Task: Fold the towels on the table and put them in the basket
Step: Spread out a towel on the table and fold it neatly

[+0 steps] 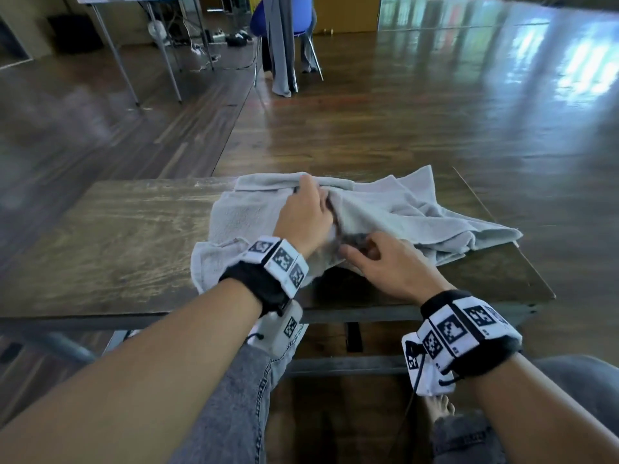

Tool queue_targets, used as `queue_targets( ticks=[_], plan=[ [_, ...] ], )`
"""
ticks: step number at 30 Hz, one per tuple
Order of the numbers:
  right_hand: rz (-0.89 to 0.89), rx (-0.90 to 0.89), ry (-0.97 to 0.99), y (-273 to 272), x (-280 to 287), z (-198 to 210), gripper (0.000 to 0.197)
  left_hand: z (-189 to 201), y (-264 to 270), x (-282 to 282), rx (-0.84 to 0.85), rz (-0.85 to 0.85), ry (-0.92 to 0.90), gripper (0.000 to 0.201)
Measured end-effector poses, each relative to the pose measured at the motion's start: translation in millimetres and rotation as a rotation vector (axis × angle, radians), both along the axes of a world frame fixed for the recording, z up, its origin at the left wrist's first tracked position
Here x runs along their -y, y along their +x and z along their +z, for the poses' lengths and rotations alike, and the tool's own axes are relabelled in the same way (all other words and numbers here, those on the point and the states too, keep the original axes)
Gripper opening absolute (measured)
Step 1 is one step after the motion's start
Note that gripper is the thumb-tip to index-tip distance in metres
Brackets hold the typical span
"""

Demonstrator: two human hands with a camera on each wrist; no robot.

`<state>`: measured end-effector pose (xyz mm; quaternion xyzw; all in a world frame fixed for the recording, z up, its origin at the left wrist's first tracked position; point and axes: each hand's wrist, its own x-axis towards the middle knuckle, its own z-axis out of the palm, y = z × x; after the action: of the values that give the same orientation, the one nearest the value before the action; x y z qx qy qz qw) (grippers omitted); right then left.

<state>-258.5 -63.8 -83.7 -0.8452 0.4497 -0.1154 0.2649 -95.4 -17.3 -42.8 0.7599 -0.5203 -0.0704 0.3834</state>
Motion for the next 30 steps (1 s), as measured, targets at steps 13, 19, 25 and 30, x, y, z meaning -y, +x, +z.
queue_targets(
  ticks=[13, 19, 25, 30],
  plan=[
    [0.102, 0.637, 0.229, -21.0, -1.6, 33.7, 0.040, 24.5, -15.0, 33.0, -0.788, 0.168, -0.139, 0.026],
    [-0.055, 0.647, 0.128, -30.9, 18.1, 20.5, 0.030, 12.5, -13.0, 24.0, -0.664, 0.175, -0.071, 0.023],
    [-0.079, 0.788, 0.061, -26.8, 21.1, 22.4, 0.026, 25.4, -29.5, 3.6, -0.031, -0.367, -0.048, 0.047],
    [-0.075, 0.839, 0.031, -28.1, 19.0, 26.1, 0.026, 29.5, -34.7, -1.9, -0.074, -0.528, 0.160, 0.046]
  ],
)
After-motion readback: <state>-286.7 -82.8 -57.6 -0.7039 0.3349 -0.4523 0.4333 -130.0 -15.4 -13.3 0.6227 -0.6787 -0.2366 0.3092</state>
